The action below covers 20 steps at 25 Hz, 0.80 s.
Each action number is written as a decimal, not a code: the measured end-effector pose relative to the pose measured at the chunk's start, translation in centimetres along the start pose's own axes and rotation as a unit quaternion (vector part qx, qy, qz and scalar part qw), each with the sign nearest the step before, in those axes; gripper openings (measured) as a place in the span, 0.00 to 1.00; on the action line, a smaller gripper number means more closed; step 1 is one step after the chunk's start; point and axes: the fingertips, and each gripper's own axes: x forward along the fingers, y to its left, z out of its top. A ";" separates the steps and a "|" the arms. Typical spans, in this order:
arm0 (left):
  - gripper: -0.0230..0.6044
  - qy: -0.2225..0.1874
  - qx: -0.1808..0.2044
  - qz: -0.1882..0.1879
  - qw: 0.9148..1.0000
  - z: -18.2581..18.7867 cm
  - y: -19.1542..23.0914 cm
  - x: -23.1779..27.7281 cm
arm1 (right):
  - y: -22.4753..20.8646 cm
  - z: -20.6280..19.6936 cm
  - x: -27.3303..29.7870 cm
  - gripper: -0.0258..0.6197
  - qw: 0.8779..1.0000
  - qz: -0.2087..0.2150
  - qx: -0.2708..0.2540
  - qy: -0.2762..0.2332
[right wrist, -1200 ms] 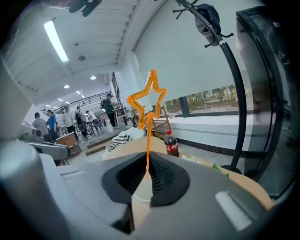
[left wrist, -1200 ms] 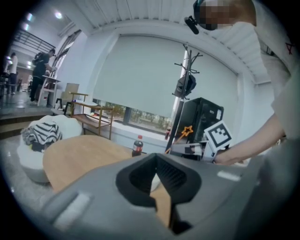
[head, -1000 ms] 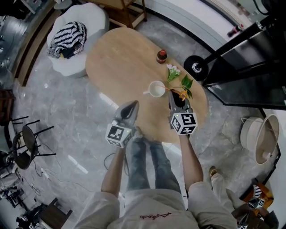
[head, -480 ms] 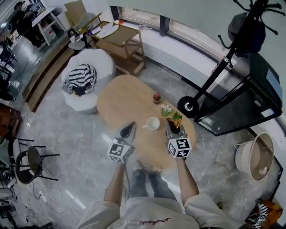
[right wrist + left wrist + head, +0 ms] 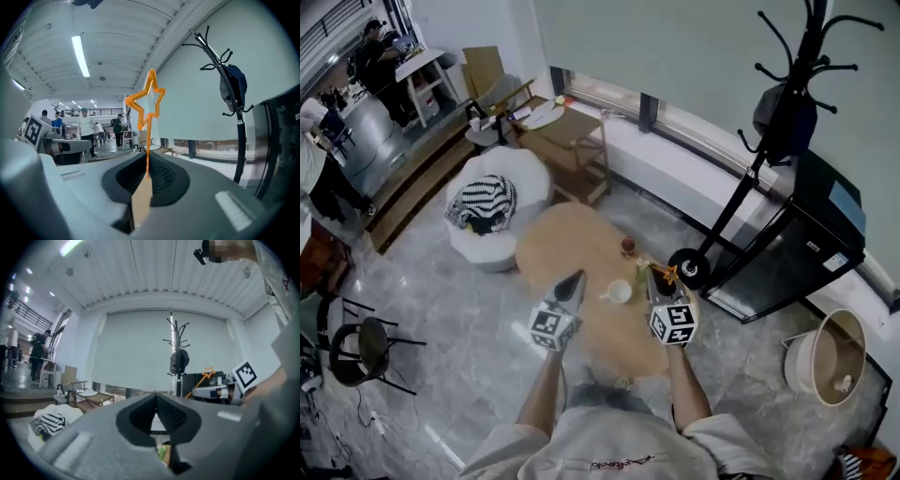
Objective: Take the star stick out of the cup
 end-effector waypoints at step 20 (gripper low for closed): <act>0.03 -0.045 0.005 0.018 0.999 6.1 -1.6 -3.5 | 3.2 4.3 -3.4 0.07 1.000 0.014 -0.025 -0.013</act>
